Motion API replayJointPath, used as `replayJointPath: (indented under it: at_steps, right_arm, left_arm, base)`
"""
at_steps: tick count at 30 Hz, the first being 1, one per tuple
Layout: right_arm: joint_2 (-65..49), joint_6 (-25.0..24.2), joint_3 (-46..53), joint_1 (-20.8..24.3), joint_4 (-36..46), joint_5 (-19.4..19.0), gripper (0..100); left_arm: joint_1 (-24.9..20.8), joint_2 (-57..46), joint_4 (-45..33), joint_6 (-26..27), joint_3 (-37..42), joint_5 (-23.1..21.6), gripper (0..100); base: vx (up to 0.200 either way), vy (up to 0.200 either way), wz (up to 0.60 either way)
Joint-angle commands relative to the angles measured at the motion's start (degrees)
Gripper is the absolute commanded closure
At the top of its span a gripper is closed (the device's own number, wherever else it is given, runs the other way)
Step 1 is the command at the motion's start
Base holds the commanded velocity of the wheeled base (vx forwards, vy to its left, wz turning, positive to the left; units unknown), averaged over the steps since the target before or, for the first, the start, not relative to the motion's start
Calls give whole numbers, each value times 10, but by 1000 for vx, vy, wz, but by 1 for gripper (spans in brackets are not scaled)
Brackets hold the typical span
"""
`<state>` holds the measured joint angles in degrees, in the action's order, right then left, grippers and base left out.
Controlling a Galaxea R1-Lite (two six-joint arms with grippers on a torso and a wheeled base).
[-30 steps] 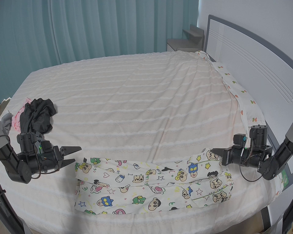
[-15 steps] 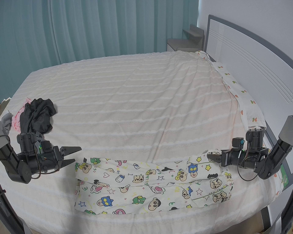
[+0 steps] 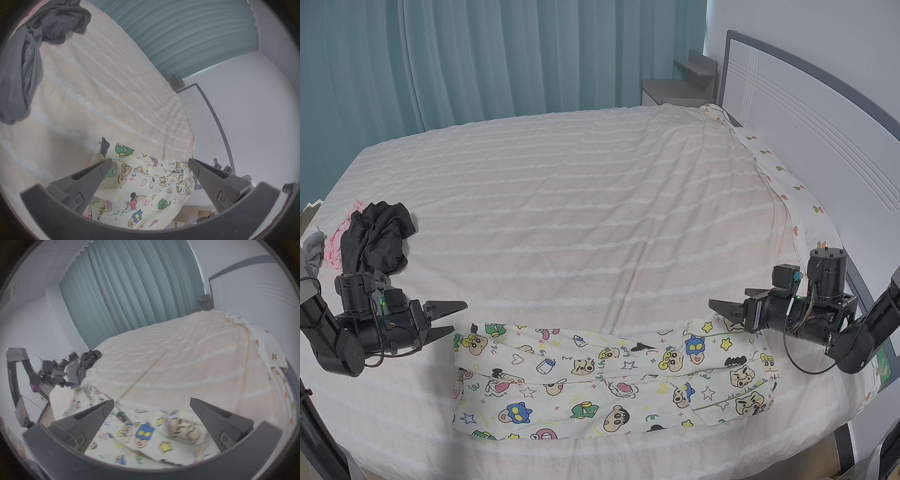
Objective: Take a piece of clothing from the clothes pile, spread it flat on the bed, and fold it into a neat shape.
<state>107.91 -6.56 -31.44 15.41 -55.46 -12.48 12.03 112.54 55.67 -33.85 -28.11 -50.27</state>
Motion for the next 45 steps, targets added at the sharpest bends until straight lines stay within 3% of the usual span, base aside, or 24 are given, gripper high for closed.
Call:
replayJointPath:
  at_steps: [1,4,10,20,33,45]
  right_arm:
    - [-13,-52,23,53,-2,1,0]
    - [24,-99,20,59,-7,2,0]
    - [107,-139,23,30,-55,-9,0]
    - [223,-159,30,-21,-181,-14,0]
    - [216,-160,51,-20,-192,-23,0]
    - [28,-161,140,-13,-199,-25,0]
  left_arm:
    - [-1,1,0,6,1,0,0]
    - [0,1,0,6,1,0,0]
    - [-1,1,0,6,1,0,0]
    - [0,1,0,6,1,0,0]
    - [0,1,0,6,1,0,0]
    - [-10,-7,0,6,1,21,0]
  base:
    - [0,0,0]
    - [0,0,0]
    - [0,0,0]
    - [0,0,0]
    - [0,0,0]
    - [0,0,0]
